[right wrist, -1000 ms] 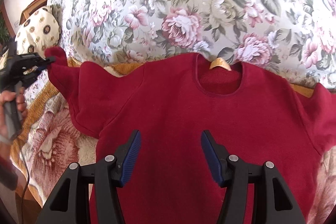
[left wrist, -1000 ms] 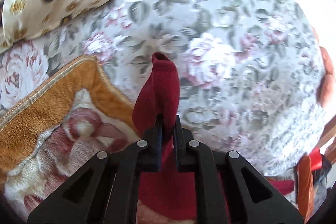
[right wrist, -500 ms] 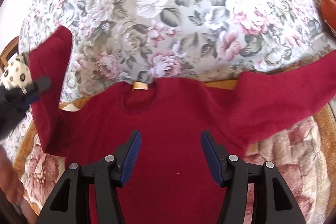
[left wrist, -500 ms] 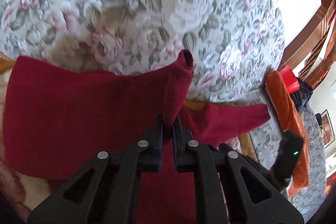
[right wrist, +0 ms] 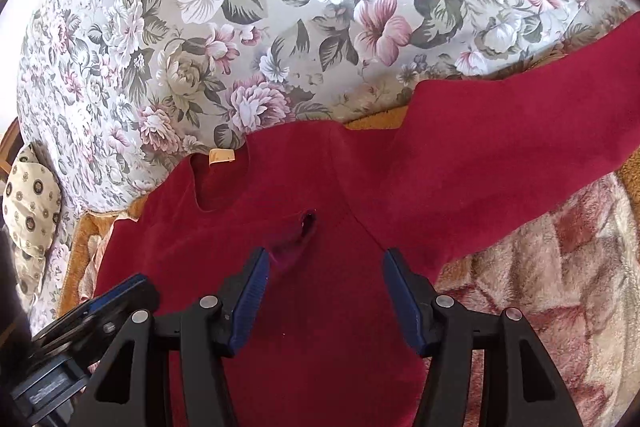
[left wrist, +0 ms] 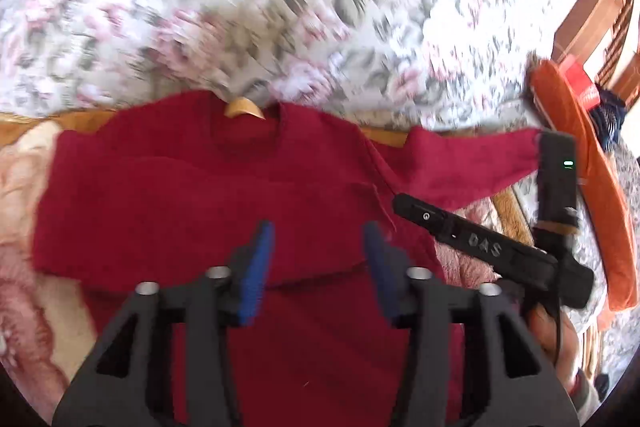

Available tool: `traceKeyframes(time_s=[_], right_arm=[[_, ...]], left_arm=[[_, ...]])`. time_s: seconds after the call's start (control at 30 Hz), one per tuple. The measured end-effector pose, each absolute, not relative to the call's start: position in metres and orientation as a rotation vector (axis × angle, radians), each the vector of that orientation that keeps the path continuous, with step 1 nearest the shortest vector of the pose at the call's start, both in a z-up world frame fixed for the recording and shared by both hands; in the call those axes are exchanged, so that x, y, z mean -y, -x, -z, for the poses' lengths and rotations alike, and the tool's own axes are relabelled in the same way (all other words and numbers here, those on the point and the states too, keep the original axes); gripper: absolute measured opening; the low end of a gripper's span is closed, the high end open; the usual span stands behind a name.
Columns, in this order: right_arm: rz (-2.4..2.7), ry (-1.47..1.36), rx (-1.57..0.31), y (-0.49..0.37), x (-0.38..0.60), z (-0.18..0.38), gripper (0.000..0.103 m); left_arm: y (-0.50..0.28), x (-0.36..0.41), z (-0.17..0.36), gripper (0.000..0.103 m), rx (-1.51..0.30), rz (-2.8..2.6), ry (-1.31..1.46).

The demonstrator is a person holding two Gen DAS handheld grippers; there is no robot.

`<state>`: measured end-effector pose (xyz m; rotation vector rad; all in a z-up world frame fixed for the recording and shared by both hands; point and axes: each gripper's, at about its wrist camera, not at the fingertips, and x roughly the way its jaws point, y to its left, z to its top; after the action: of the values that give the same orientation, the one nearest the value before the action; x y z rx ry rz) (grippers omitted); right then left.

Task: Fold small clothes

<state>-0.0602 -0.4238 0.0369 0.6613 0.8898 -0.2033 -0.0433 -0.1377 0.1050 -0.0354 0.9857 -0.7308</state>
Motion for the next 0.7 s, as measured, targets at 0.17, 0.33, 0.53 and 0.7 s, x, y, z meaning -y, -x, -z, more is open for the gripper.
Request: traceKeyframes(time_s=[0.17,0.33,0.53,0.7], right_arm=[[0.231,-0.662,-0.947,0.046,0.416,-0.025,0.057],[0.237,-0.482,-0.998,0.025,0.396,-0.011,0.053],[0.165,-0.355,-0.876,0.012,0.377,-0.044,0.008],[0.300,-0.238,-0.670,0.023,0.404,-0.106,0.007]], left_arm=[[0.041,0.058,-0.098,0.066,-0.885,0.534,0.188],[0.011,0.013,-0.067,0.066,-0.874,0.305,0.196],[-0.001,-0.022,-0.064,0.066,-0.821,0.208,0.301],[-0.004,-0.014,-0.065,0.066,-0.813,0.206,0.287]])
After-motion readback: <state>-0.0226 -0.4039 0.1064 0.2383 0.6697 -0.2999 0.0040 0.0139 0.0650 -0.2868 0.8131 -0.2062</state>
